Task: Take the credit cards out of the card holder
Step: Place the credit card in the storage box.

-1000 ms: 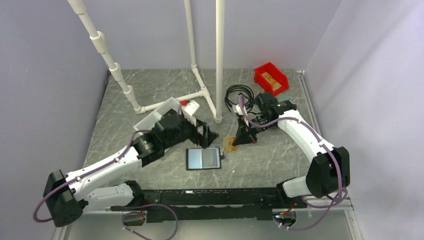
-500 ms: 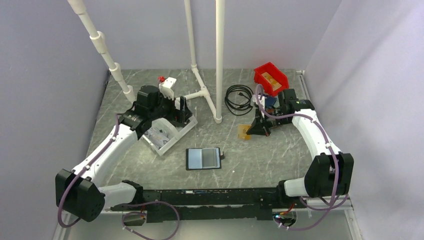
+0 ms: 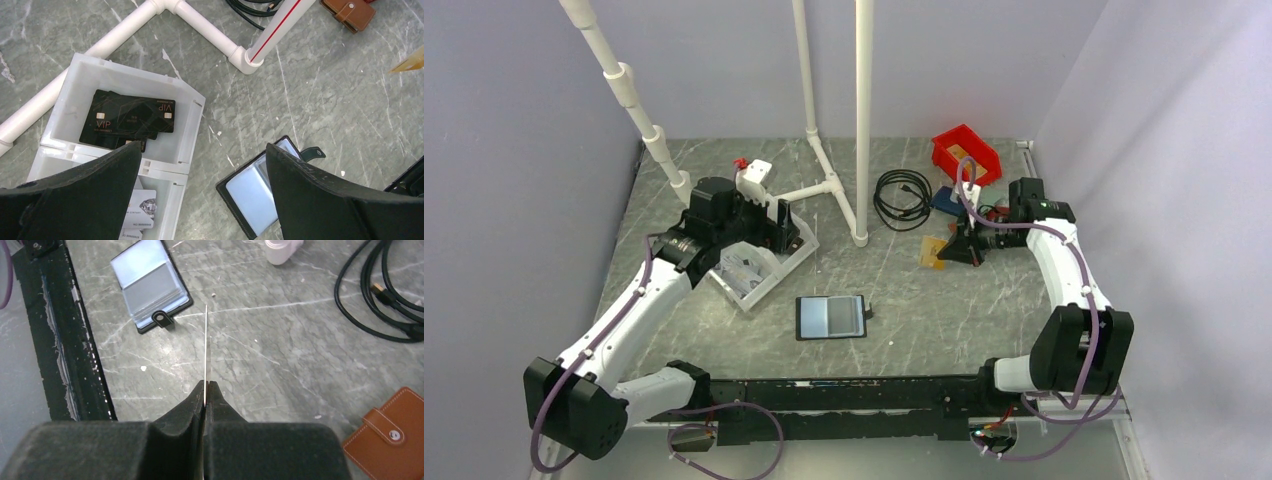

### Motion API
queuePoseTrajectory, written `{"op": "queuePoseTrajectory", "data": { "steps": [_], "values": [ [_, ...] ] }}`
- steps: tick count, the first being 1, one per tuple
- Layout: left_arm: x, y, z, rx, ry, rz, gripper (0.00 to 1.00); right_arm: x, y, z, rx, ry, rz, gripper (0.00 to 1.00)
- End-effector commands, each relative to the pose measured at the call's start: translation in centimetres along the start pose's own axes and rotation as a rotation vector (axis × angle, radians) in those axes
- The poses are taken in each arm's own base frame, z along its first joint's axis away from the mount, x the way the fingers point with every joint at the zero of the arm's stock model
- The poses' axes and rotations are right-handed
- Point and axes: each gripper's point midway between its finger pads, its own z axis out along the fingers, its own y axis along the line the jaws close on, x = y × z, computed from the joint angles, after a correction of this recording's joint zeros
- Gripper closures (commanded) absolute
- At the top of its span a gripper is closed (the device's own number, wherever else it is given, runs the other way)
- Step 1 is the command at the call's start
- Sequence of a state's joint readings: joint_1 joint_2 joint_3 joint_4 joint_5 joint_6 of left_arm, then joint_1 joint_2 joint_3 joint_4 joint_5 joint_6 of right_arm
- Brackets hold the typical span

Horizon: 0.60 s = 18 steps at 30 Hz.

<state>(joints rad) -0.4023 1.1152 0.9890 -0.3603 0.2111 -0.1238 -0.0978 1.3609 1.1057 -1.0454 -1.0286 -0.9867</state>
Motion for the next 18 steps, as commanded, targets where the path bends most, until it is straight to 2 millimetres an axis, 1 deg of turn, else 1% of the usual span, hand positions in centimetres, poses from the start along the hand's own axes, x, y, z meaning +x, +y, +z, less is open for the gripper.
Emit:
{"op": "queuePoseTrajectory", "data": {
  "steps": [1,9,13,18],
  "values": [
    [-0.6,0.2,-0.2,-0.005,-0.025,0.024,0.01,-1.6,-1.2,-1.5,0.073,-0.033,-0.056,1.00],
    [-0.6,0.2,-0.2,-0.004,-0.027,0.018,0.00,-2.0,-2.8,-2.2,0.144,-0.016,-0.037,1.00],
    [-0.8,0.2,-0.4,-0.011,-0.037,0.020,0.01,-2.1,-4.6,-2.9,0.214,0.022,-0.008,1.00],
    [-1.0,0.3,-0.8,-0.021,-0.053,0.028,0.01,-2.6,-7.0,-4.4,0.323,0.061,0.010,1.00]
  ]
}}
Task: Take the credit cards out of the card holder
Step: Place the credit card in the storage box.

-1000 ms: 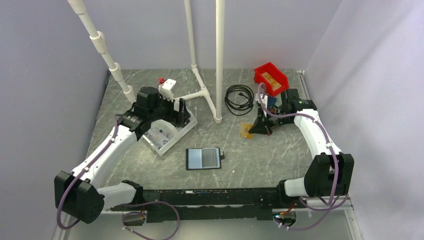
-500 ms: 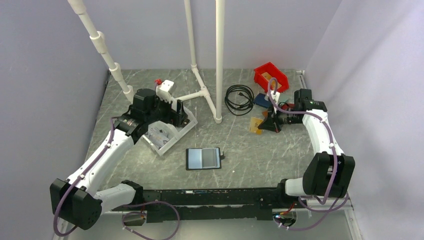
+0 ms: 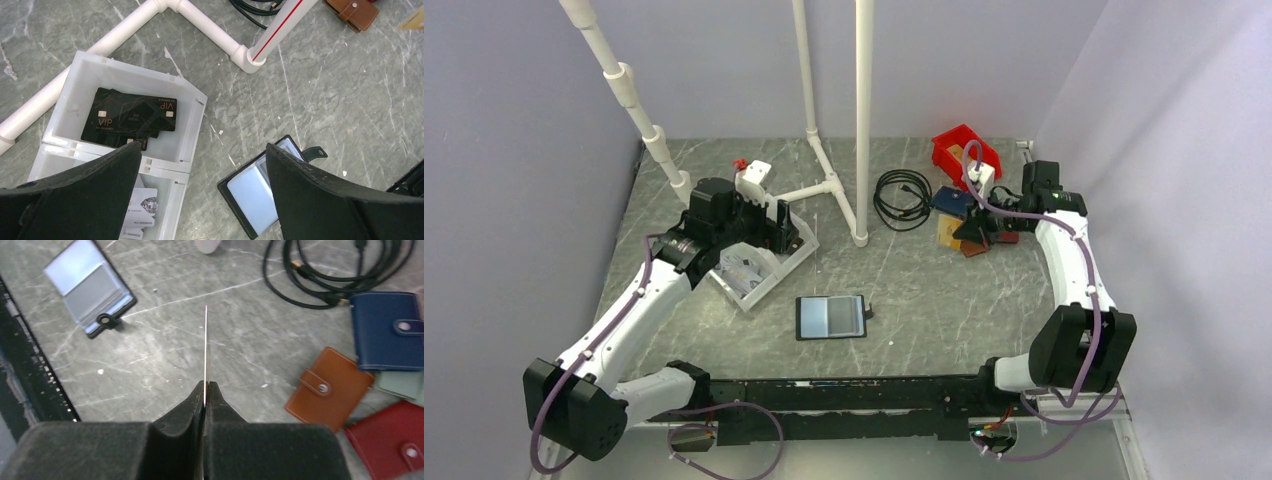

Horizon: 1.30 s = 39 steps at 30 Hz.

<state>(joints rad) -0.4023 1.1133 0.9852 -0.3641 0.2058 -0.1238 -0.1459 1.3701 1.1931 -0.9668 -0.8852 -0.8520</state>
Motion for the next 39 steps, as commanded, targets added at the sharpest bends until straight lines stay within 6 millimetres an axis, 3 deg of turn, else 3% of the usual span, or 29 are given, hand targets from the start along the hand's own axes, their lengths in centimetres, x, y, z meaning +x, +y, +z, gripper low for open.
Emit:
{"op": "queuePoseTrajectory", "data": {
  "steps": [1,7,20,39],
  "values": [
    [-1.2,0.2,-0.8,-0.016,-0.059,0.029,0.01,-1.7,-3.6,-1.5,0.150,0.013,-0.013,1.00],
    [-1.3,0.2,-1.0,-0.014,-0.062,0.029,0.01,-2.7,-6.7,-2.8,0.272,0.025,0.009,1.00],
    [-1.4,-0.1,-1.1,-0.003,-0.069,0.024,0.01,-6.1,-11.3,-4.8,0.384,0.012,0.021,1.00],
    [-1.9,0.0,-1.6,-0.012,-0.092,0.035,0.01,-7.0,-17.1,-5.5,0.484,0.081,0.052,1.00]
  ]
}}
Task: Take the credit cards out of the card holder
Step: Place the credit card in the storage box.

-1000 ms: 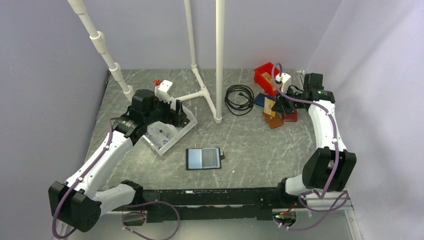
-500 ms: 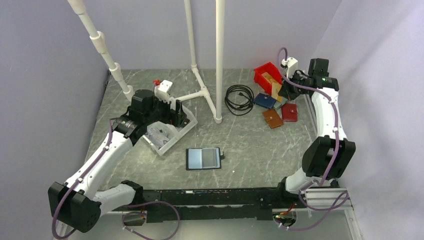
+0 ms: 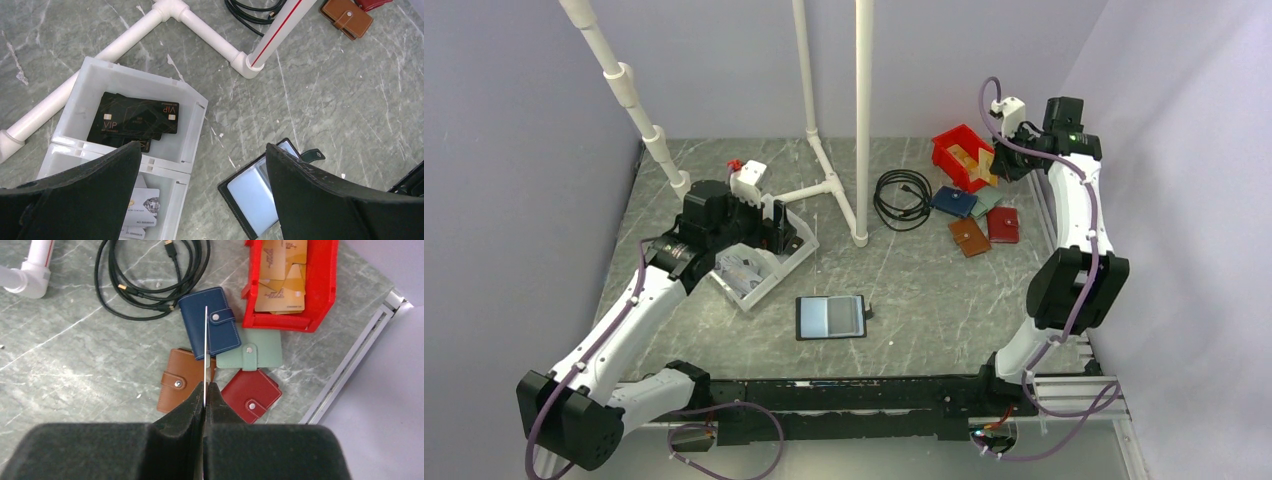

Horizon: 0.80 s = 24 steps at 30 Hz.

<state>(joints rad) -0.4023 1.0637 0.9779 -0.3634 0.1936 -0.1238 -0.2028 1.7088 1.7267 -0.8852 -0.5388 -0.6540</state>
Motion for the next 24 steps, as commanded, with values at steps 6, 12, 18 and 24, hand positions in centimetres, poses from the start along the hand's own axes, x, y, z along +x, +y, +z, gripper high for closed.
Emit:
{"op": "queuePoseTrajectory", "data": {
  "steps": [6,12,18,24],
  "values": [
    [-1.2,0.2,-0.5,-0.006,-0.053,0.029,0.01,-1.1,-3.0,1.2,0.041,0.019,0.033,1.00],
    [-1.2,0.2,-0.4,-0.010,-0.052,0.030,0.01,-0.8,-4.7,3.1,0.056,0.038,0.056,1.00],
    [-0.9,0.6,-0.3,-0.022,-0.044,0.033,0.01,-1.1,-6.7,5.2,0.093,0.023,0.097,1.00],
    [-0.5,0.8,0.1,-0.028,-0.029,0.032,0.01,-1.7,-9.2,7.3,0.164,-0.031,0.148,1.00]
  ]
}}
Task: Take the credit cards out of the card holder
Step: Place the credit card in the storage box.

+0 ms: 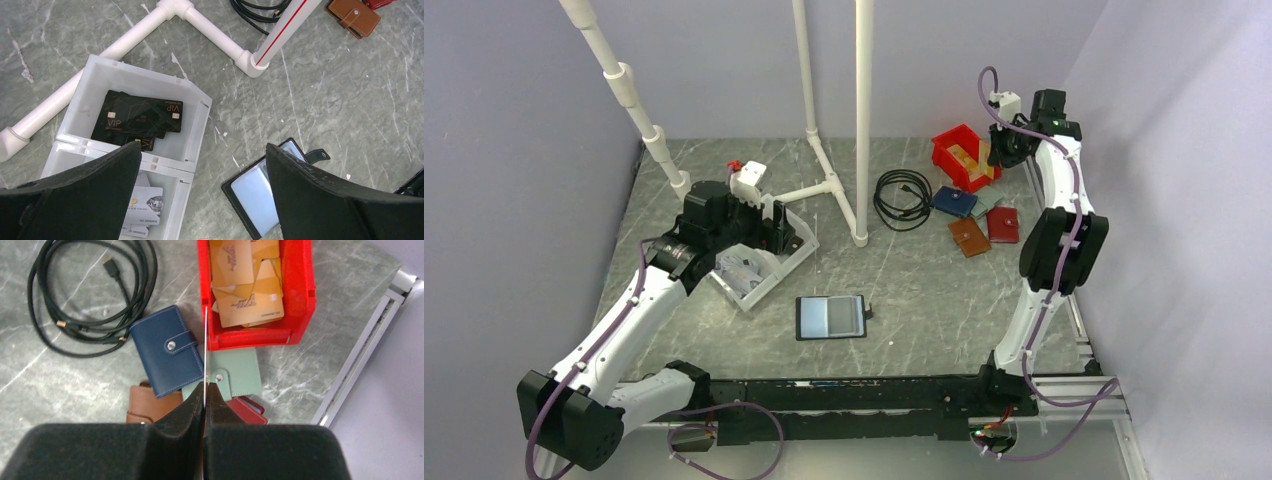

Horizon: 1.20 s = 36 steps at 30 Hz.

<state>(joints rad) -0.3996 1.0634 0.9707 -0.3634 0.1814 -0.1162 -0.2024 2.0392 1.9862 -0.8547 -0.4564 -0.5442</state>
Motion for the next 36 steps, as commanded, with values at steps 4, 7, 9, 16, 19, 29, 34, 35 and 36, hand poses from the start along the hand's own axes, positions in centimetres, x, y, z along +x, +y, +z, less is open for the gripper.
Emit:
{"op": "queuePoseTrajectory", "data": {
  "steps": [4,7,9,16,19,29,34,35,36],
  "values": [
    [-0.5,0.7,0.3,-0.025,-0.023,0.029,0.01,-4.6,-4.0,1.7,0.127,-0.171,0.117,1.00],
    [-0.3,1.1,0.5,-0.038,-0.016,0.029,0.01,-5.1,-4.5,3.3,0.116,-0.203,0.185,1.00],
    [-0.2,1.2,0.6,-0.039,-0.010,0.027,0.01,-5.1,-4.5,4.3,0.097,-0.215,0.235,1.00],
    [0.3,1.9,1.1,-0.054,0.008,0.019,0.01,-5.7,-5.8,6.6,0.118,-0.264,0.393,1.00],
    [0.5,2.0,1.3,-0.054,0.017,0.016,0.01,-5.8,-6.4,7.2,0.138,-0.275,0.402,1.00],
    [0.7,2.1,1.6,-0.051,0.026,0.012,0.01,-4.4,-5.0,10.3,0.064,-0.243,0.469,0.89],
    [0.5,2.0,1.4,-0.047,0.020,0.013,0.01,-3.3,-8.3,9.1,0.313,-0.194,0.439,0.64],
    [0.5,2.0,1.4,-0.047,0.018,0.013,0.01,-3.5,-8.5,8.4,0.334,-0.200,0.437,0.63],
    [0.4,2.0,1.3,-0.046,0.015,0.014,0.01,-3.6,-8.8,7.8,0.355,-0.200,0.416,0.63]
  ]
}}
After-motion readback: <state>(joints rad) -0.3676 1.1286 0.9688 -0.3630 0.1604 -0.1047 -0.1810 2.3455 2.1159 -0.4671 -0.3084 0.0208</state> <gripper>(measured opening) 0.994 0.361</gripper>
